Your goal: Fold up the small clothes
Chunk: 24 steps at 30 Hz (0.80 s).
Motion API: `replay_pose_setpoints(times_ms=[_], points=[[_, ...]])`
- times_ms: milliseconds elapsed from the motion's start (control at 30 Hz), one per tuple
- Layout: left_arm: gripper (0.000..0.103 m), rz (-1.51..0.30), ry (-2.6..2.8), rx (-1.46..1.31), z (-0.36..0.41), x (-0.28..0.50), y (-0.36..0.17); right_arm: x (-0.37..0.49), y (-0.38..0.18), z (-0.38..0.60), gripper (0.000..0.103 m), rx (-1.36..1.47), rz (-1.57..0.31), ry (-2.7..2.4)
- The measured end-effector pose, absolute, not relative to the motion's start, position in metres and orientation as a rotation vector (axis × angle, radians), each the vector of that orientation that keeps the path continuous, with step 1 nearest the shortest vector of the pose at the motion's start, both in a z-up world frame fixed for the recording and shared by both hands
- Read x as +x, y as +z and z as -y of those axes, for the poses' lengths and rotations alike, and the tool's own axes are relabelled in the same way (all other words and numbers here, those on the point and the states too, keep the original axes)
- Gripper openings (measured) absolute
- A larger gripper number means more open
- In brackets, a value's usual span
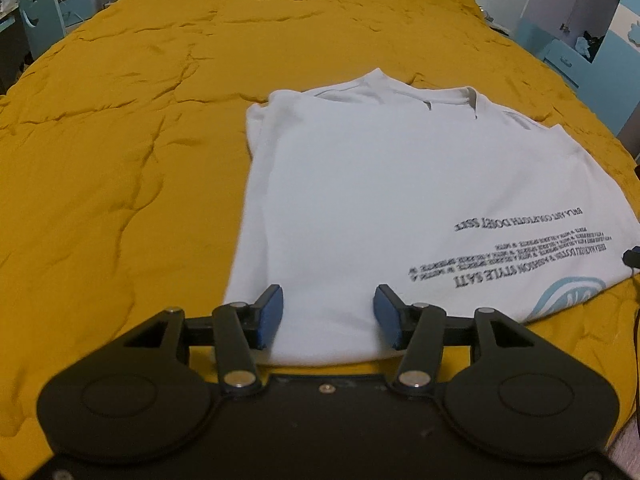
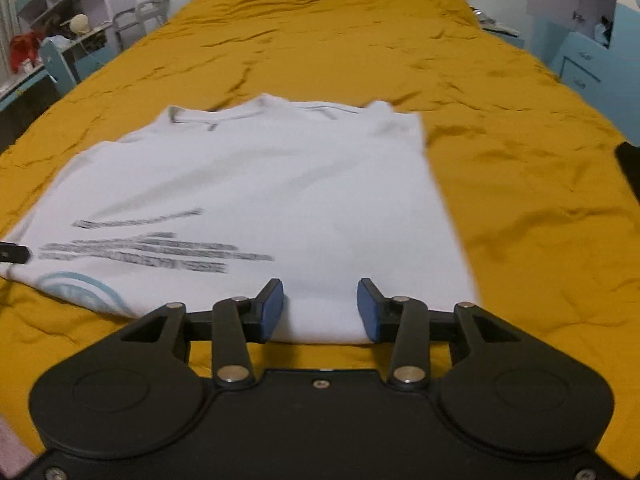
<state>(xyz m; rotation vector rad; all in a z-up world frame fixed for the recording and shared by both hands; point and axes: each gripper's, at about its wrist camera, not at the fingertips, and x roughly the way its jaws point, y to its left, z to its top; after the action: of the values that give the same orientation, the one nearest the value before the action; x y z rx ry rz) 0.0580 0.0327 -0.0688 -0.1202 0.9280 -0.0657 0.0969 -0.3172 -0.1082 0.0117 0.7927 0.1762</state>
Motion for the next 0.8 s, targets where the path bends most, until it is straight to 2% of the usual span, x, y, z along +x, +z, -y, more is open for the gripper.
replay_pose_setpoints(times_ms=[200,333,467,633,800], points=[[0.052,-0.933,-0.049,-0.081,-0.032,0.058,-0.057,0.093,-0.108,0.334,0.043,0.037,-0.805,0.103],[0.053,-0.881,-0.13,-0.093,0.007,0.057,-0.035,0.09,-0.088,0.319,0.046,0.106,-0.752,0.136],[0.053,-0.877,-0.216,-0.097,0.054,0.068,-0.036,0.097,-0.073,0.275,0.046,0.128,-0.706,0.261],[0.054,-0.925,-0.235,-0.077,0.085,0.079,-0.059,0.106,-0.095,0.228,0.046,0.085,-0.758,0.336],[0.054,-0.923,-0.268,-0.104,0.075,0.079,-0.069,0.098,-0.117,0.238,0.042,0.05,-0.79,0.306]])
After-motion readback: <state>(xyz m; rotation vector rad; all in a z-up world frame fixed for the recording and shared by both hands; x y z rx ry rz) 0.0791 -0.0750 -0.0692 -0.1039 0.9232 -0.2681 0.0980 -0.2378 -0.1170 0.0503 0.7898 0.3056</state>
